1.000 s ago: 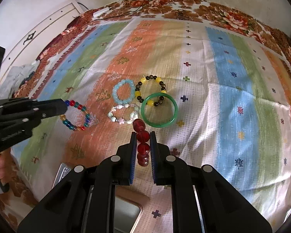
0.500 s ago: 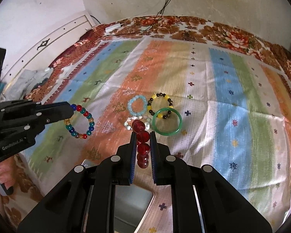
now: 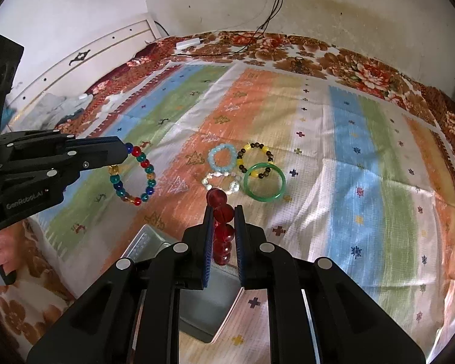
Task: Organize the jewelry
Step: 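Lift both bracelets into the silver tin and open both tools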
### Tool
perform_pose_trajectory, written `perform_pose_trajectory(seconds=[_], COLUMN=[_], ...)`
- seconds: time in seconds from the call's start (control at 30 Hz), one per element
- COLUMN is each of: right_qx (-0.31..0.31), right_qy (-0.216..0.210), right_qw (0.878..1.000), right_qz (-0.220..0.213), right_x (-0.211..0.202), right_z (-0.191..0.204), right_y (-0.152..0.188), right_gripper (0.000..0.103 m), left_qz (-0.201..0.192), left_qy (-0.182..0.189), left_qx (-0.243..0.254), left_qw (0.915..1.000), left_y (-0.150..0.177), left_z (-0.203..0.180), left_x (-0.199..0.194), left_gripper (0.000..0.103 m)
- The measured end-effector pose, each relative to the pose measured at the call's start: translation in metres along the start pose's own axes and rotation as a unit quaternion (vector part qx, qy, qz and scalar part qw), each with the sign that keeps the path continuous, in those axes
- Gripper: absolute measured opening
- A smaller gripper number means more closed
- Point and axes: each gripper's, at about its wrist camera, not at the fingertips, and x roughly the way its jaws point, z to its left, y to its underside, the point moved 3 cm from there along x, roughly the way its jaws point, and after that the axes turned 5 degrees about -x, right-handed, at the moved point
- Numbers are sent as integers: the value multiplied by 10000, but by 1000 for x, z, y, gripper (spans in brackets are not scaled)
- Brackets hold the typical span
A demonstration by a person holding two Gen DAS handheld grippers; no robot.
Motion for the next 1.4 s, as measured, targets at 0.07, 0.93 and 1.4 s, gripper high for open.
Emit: perform_pose_trajectory(seconds=[0.07,0.93,1.4], right_qx=[15,-185,-12], right_qy=[-29,-229,-48], right_qw=[10000,9995,9998], right_qz=[8,116,171], right_x=[0,-11,-5], right_z=[1,19,10], right_y=[3,26,32], right_gripper=[14,14,43], left_qz=[6,281,255], left_qy=[29,95,-183], left_qx=[26,227,132], left_qw=[10000,9993,9994], left_y=[4,42,41], left_z=[-3,-30,-21], left_x=[-2,2,5], left_gripper=[9,9,36])
